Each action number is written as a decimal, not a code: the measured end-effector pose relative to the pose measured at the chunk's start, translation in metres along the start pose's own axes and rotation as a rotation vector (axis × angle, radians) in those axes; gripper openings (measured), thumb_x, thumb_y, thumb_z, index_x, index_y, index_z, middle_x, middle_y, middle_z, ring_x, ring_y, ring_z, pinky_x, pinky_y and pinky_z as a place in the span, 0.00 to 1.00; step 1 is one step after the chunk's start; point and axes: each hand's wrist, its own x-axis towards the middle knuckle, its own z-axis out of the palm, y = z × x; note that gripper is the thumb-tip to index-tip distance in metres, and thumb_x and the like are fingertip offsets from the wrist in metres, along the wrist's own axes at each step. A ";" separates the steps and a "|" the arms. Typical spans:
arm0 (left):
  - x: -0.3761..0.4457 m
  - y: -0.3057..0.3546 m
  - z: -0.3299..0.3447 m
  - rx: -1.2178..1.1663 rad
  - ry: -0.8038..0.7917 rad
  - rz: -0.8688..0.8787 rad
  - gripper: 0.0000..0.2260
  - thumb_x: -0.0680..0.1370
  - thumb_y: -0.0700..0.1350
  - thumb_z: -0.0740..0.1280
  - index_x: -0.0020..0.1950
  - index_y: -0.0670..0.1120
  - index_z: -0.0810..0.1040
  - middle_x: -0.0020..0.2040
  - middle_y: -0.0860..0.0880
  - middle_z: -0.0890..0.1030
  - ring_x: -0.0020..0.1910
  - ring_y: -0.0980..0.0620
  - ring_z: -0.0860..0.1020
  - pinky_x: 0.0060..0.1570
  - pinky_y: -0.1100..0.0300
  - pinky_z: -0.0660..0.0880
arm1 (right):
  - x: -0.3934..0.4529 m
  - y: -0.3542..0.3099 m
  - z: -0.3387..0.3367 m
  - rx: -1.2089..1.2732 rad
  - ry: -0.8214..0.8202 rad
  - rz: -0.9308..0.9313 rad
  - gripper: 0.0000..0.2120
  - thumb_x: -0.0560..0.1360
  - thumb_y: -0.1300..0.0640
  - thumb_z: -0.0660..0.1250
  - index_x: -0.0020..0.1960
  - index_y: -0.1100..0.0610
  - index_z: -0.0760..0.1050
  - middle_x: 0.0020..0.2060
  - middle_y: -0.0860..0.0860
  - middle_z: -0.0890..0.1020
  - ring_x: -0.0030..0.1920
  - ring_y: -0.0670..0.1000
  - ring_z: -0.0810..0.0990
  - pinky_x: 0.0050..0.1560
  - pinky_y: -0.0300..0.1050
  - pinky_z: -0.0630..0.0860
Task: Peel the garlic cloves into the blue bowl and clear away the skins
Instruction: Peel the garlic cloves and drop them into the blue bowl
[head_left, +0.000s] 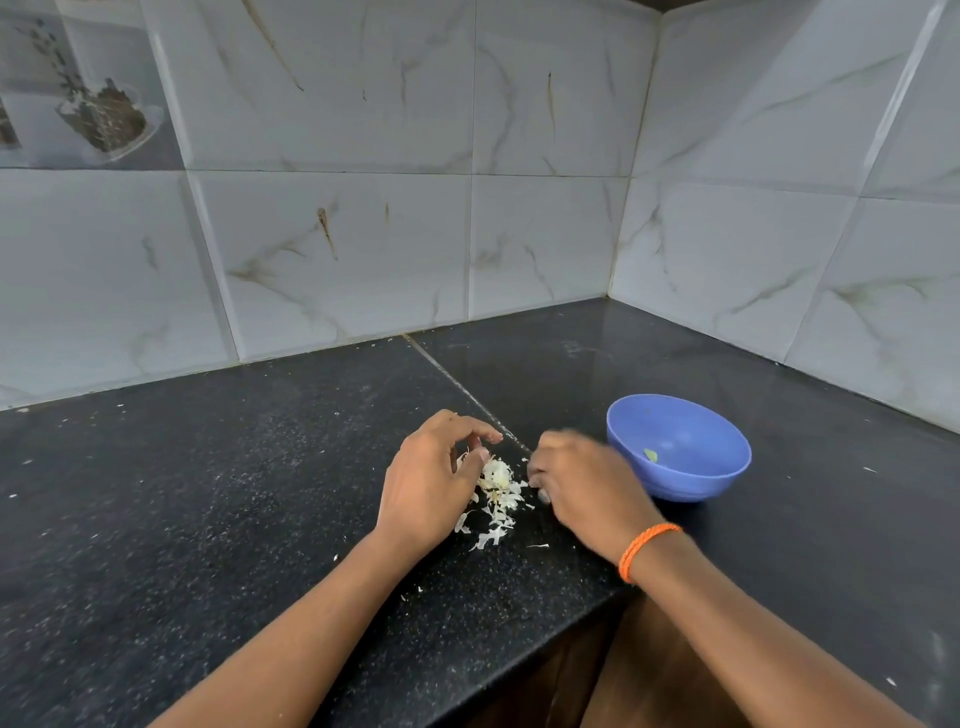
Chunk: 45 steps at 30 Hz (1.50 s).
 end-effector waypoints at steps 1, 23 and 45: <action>-0.001 0.000 0.001 -0.008 -0.005 0.001 0.11 0.81 0.43 0.73 0.55 0.61 0.86 0.47 0.59 0.81 0.41 0.55 0.76 0.42 0.59 0.75 | -0.003 0.000 0.004 -0.009 -0.058 0.005 0.08 0.83 0.60 0.67 0.48 0.52 0.83 0.47 0.46 0.77 0.49 0.49 0.80 0.41 0.45 0.73; -0.008 0.013 0.007 0.146 0.003 0.074 0.08 0.75 0.61 0.79 0.46 0.60 0.82 0.43 0.65 0.83 0.44 0.60 0.80 0.44 0.56 0.79 | -0.014 0.004 0.003 0.560 0.210 0.058 0.07 0.83 0.63 0.70 0.53 0.52 0.84 0.48 0.42 0.82 0.50 0.45 0.83 0.49 0.41 0.79; -0.012 0.017 0.009 0.260 0.054 0.130 0.06 0.84 0.56 0.70 0.53 0.59 0.86 0.48 0.63 0.86 0.43 0.58 0.83 0.44 0.52 0.82 | -0.014 -0.006 0.017 0.605 0.313 0.139 0.04 0.84 0.58 0.69 0.53 0.50 0.80 0.46 0.41 0.83 0.47 0.46 0.84 0.44 0.52 0.84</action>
